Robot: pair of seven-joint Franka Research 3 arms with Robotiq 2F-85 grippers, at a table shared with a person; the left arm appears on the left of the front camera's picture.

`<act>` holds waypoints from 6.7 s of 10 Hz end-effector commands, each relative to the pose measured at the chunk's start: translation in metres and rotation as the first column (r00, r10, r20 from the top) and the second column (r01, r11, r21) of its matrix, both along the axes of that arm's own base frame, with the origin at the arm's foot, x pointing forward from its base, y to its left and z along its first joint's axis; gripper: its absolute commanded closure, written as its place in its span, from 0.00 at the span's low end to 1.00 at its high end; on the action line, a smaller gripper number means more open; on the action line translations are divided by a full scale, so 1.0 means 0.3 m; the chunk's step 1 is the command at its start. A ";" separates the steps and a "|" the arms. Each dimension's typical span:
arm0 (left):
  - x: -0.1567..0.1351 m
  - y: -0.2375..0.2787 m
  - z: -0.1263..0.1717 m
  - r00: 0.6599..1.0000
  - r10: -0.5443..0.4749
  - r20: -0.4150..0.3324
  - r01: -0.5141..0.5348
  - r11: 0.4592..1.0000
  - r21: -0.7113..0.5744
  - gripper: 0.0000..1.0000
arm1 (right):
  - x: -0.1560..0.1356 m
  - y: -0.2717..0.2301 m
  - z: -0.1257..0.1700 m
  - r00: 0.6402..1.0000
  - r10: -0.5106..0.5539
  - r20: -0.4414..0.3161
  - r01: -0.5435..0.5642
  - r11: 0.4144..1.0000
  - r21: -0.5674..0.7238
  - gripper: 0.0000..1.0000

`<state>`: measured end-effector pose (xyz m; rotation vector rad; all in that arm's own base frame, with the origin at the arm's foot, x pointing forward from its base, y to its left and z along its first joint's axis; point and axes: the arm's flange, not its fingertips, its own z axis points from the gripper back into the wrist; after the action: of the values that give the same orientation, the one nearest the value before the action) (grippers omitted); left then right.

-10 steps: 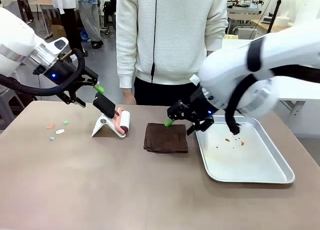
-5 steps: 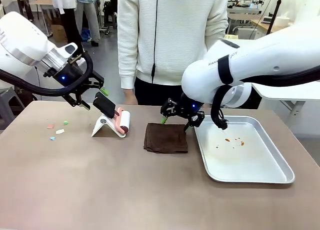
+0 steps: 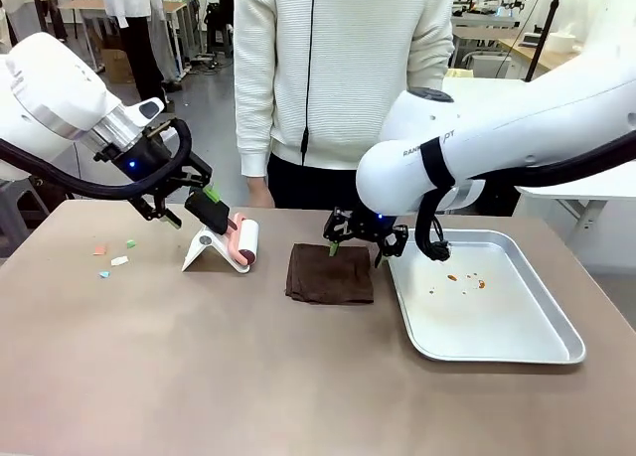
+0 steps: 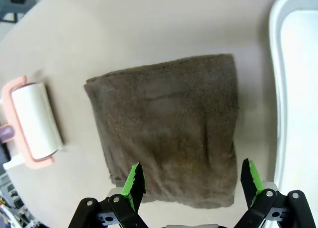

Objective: Clean the surface of the table.
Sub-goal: Hold the Lint Roller with your left hand and the towel with your right hand.

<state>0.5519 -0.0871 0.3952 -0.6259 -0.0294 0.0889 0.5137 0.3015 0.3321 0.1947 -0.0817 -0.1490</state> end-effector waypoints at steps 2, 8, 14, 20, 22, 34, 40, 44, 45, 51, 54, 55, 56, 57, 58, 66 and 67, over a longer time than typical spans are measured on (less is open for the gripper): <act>0.026 0.012 0.013 1.000 0.014 -0.014 -0.014 1.000 0.022 0.00 | 0.048 0.069 -0.044 0.999 -0.027 -0.018 0.026 0.998 -0.054 0.00; 0.045 0.009 0.005 1.000 0.002 -0.016 -0.001 1.000 0.019 0.00 | 0.057 0.097 -0.102 0.999 -0.035 -0.004 0.034 0.990 -0.135 0.00; 0.057 0.008 0.001 1.000 -0.008 -0.018 0.008 1.000 0.006 0.07 | 0.050 0.096 -0.109 1.000 -0.014 -0.007 0.013 0.986 -0.164 0.00; 0.047 0.012 0.017 0.997 -0.029 0.067 0.033 0.997 -0.064 0.85 | 0.046 0.093 -0.112 0.999 -0.002 -0.032 -0.003 0.988 -0.152 1.00; 0.047 0.012 0.017 0.997 -0.036 0.069 0.041 0.997 -0.065 1.00 | 0.049 0.088 -0.116 0.999 -0.009 -0.045 0.002 0.990 -0.144 1.00; -0.025 0.067 0.106 0.980 -0.083 0.183 0.129 0.958 -0.257 1.00 | 0.055 -0.146 0.012 0.976 0.043 -0.213 0.076 0.852 0.518 1.00; -0.145 0.311 0.191 0.983 -0.122 0.137 0.176 0.837 -0.519 1.00 | -0.146 -0.377 0.165 0.877 0.478 -0.035 -0.149 0.342 0.928 1.00; -0.275 0.624 0.087 0.960 -0.256 0.111 0.274 0.787 -0.553 1.00 | -0.473 -0.503 0.247 0.926 0.357 0.124 -0.254 0.343 0.904 1.00; -0.321 0.687 0.057 0.955 -0.268 0.126 0.292 0.778 -0.557 1.00 | -0.543 -0.535 0.241 0.928 0.338 0.158 -0.282 0.357 0.891 1.00; -0.483 1.074 -0.165 0.963 -0.078 0.258 0.244 0.666 -0.705 1.00 | -0.819 -1.058 0.196 0.986 -0.073 0.152 -0.113 0.385 0.916 1.00; -0.511 1.160 -0.220 0.948 -0.025 0.318 0.261 0.635 -0.727 1.00 | -0.719 -1.393 0.104 0.969 -0.232 0.079 -0.010 0.284 0.959 1.00; -0.496 1.177 -0.232 0.955 -0.021 0.296 0.240 0.641 -0.729 1.00 | -0.694 -1.476 0.064 0.957 -0.278 0.088 -0.021 0.233 0.972 1.00; -0.455 1.210 -0.254 0.965 -0.020 0.263 0.213 0.644 -0.735 1.00 | -0.674 -1.536 0.025 0.957 -0.274 0.094 -0.045 0.179 0.983 1.00; -0.416 1.238 -0.274 0.975 0.023 0.222 0.161 0.613 -0.773 1.00 | -0.656 -1.575 -0.010 0.954 -0.294 0.066 -0.024 0.146 0.989 1.00; -0.385 1.260 -0.296 0.981 0.018 0.192 0.143 0.598 -0.789 1.00 | -0.643 -1.598 -0.038 0.937 -0.347 0.033 0.015 0.133 0.991 1.00; -0.436 1.221 -0.304 0.973 -0.001 0.231 0.177 0.644 -0.744 1.00 | -0.700 -1.562 -0.024 0.944 -0.328 0.017 0.040 0.166 0.985 1.00; -0.436 1.221 -0.304 0.973 -0.001 0.231 0.177 0.644 -0.744 1.00 | -0.700 -1.562 -0.024 0.944 -0.328 0.017 0.040 0.166 0.985 1.00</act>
<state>0.4285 0.2841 0.3018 -1.5050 -0.1613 -0.0624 0.3115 -0.1735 0.3188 1.5869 -0.2423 -0.4452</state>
